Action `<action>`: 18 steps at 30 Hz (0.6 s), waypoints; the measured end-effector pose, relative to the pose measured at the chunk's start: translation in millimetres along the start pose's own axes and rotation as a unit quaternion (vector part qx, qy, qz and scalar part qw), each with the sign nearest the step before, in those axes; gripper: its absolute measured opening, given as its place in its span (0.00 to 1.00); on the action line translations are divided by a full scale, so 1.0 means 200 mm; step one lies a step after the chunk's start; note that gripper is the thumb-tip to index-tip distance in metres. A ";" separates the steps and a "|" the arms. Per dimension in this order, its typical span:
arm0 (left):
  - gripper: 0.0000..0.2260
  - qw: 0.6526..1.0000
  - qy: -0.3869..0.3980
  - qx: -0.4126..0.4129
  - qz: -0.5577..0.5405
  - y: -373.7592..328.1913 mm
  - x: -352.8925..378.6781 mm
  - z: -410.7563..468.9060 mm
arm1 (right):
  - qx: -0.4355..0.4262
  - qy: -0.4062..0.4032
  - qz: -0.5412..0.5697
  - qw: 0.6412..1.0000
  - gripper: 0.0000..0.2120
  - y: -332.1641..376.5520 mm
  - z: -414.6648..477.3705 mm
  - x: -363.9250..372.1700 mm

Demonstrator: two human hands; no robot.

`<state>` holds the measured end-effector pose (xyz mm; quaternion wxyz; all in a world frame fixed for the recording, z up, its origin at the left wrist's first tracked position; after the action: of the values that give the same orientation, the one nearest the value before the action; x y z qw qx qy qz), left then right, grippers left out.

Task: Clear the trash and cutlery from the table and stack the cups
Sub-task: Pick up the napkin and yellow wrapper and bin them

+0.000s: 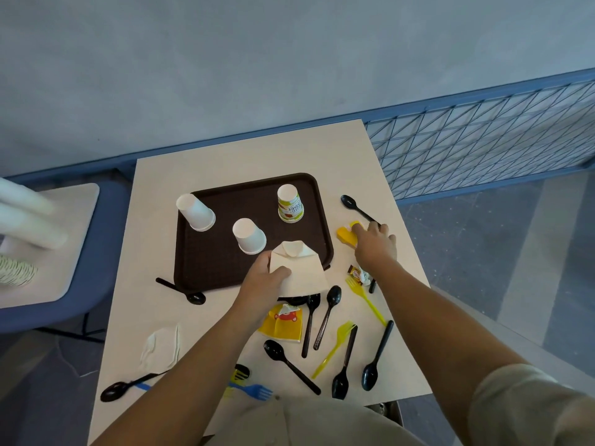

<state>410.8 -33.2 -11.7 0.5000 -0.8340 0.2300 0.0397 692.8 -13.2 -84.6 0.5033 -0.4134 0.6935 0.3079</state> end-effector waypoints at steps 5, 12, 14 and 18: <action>0.14 1.000 -0.005 0.000 -0.002 0.00 0.00 0.00 | 0.019 -0.021 0.088 0.996 0.16 -0.04 0.00 -0.02; 0.14 1.000 -0.005 -0.003 -0.013 0.01 0.04 -0.01 | 0.036 -0.050 0.353 0.934 0.03 -0.16 -0.07 -0.04; 0.14 1.000 -0.007 -0.009 -0.013 0.01 0.05 -0.02 | 0.022 -0.050 0.308 0.950 0.07 -0.15 -0.09 -0.02; 0.12 1.000 -0.013 -0.018 -0.009 0.03 0.07 -0.03 | 0.002 0.014 0.190 0.982 0.28 -0.08 -0.11 0.04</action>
<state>420.1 -45.1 -16.9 0.4882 -0.8442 0.2156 0.0504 696.2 -41.1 -86.2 0.4267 -0.2780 0.7668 0.3908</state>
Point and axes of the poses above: each hand's wrist, its own z-axis towards the middle knuckle, its own x-axis out of the palm, y = z × x, the point moved 10 cm from there along z, towards the middle knuckle, and after that the axes turned 6 degrees about x, right-handed, at the moved point
